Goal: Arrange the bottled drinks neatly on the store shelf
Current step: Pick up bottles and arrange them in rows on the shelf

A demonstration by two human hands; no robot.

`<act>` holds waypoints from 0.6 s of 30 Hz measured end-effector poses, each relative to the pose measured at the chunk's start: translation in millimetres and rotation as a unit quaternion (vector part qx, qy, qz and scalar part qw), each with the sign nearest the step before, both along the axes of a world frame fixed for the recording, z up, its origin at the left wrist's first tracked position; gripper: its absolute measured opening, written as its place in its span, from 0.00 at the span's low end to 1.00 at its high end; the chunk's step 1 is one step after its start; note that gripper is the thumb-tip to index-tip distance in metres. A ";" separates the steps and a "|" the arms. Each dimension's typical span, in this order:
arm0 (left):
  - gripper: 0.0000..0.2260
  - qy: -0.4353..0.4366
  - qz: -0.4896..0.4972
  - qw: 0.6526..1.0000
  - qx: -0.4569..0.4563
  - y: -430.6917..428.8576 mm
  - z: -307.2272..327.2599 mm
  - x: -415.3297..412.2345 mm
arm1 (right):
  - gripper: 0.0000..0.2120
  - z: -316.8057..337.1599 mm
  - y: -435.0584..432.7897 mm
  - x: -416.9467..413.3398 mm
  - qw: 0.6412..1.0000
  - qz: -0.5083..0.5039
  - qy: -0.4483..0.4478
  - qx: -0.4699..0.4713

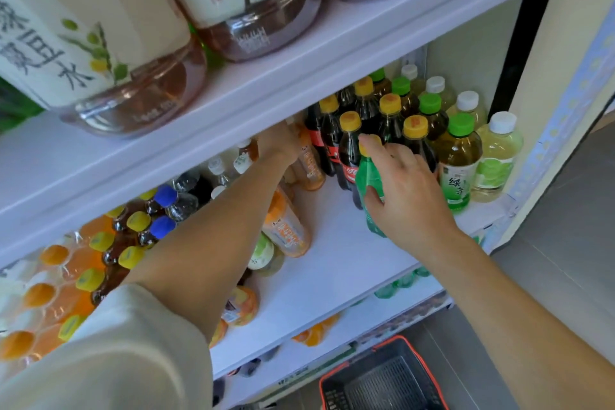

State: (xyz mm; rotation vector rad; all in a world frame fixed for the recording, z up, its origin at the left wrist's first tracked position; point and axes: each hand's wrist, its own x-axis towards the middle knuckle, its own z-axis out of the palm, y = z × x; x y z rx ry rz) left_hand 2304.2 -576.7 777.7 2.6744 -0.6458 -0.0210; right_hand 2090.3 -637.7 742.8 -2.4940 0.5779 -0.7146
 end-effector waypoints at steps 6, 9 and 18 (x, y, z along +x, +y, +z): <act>0.16 0.033 -0.036 0.999 0.020 22.8 14.3 -12.1 | 0.34 0.5 5.2 -8.8 0.997 0.016 -0.043 0.055; 0.14 -0.130 -0.073 0.989 0.006 57.1 21.8 -29.7 | 0.30 -0.6 10.2 -20.3 0.994 0.001 -0.095 0.059; 0.10 -0.127 -0.159 0.976 0.072 135.3 -8.3 -85.0 | 0.16 -29.3 55.0 -60.2 0.973 0.044 -0.189 0.127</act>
